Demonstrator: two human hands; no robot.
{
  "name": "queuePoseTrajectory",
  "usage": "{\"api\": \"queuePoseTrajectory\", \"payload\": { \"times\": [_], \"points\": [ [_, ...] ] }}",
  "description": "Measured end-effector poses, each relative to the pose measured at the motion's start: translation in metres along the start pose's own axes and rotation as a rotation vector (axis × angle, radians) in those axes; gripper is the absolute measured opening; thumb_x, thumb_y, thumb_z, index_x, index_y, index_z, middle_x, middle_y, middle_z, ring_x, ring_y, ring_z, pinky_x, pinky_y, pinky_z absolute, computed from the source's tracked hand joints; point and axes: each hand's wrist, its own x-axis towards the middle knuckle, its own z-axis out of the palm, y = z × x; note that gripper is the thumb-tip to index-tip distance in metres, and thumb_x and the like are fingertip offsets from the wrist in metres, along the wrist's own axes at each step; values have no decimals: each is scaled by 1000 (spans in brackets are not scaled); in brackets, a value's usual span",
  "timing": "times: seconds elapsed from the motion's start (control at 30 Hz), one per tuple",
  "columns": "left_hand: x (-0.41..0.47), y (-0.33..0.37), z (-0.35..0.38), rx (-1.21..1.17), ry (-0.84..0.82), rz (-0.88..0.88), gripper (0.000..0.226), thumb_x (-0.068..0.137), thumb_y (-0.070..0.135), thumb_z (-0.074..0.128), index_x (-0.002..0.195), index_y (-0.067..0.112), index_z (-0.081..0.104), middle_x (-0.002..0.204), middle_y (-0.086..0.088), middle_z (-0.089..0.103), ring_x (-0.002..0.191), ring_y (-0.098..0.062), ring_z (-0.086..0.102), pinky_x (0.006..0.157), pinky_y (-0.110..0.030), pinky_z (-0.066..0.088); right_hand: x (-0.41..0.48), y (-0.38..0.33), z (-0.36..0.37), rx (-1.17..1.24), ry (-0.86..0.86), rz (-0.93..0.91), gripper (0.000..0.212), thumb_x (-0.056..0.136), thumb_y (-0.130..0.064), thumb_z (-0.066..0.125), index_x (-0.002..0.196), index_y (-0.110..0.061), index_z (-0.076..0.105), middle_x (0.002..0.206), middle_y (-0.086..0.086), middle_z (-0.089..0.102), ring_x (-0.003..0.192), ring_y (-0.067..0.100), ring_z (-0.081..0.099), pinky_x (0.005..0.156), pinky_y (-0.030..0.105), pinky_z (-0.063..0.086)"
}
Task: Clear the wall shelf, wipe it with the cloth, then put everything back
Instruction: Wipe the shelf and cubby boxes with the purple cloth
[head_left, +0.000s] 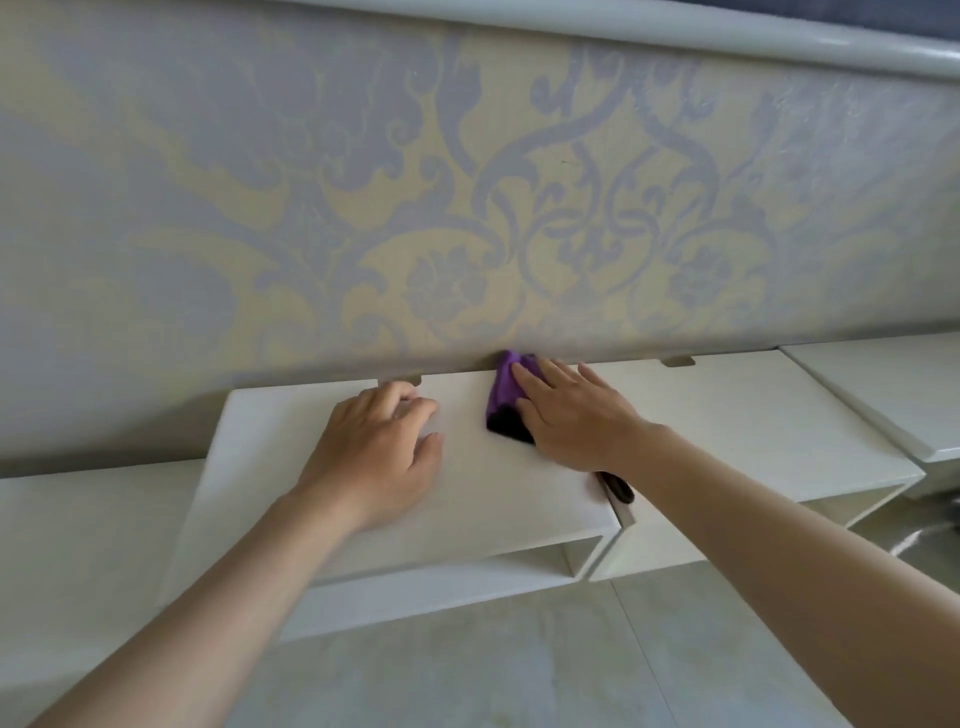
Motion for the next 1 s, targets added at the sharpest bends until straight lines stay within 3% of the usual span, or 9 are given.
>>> {"api": "queuePoseTrajectory", "payload": {
  "times": [0.17,0.3,0.5,0.77,0.93,1.0],
  "points": [
    [0,2,0,25,-5,-18,47,92,43,32,126,23,58,139,-1,46,129,-25,43,108,-40,30,-16,-13,3,27,91,-28,61,103,-40,16,158,-15,21,167,15,1,154,33,0,125,44,3],
    [-1,4,0,36,15,-30,54,90,46,27,126,22,60,139,-2,48,127,-26,46,105,-38,33,-13,-10,10,38,167,-165,72,92,-42,8,143,-4,42,147,15,40,138,34,35,121,46,21],
    [-4,8,0,19,34,-63,54,92,43,31,131,21,61,141,-1,50,129,-23,45,104,-36,35,9,3,20,104,163,-260,85,85,-51,-1,157,-11,20,161,5,24,149,23,18,122,41,18],
    [-5,20,-8,-9,16,-128,61,88,45,32,130,16,64,141,-6,53,129,-25,47,103,-28,31,-8,6,11,111,137,-389,88,84,-48,-4,157,-10,26,164,7,25,151,25,17,123,36,8],
    [-5,17,-7,-22,22,-112,64,88,48,30,134,16,62,144,-6,50,132,-26,45,103,-28,29,-33,1,19,96,219,-407,67,95,-39,21,146,-7,48,150,12,49,139,34,43,117,43,31],
    [-4,13,-3,-31,36,-102,58,91,44,33,135,19,61,146,-3,48,133,-25,44,105,-30,31,-40,-1,21,78,237,-410,64,96,-38,24,145,-6,49,148,13,50,137,34,45,116,45,35]
  ]
}}
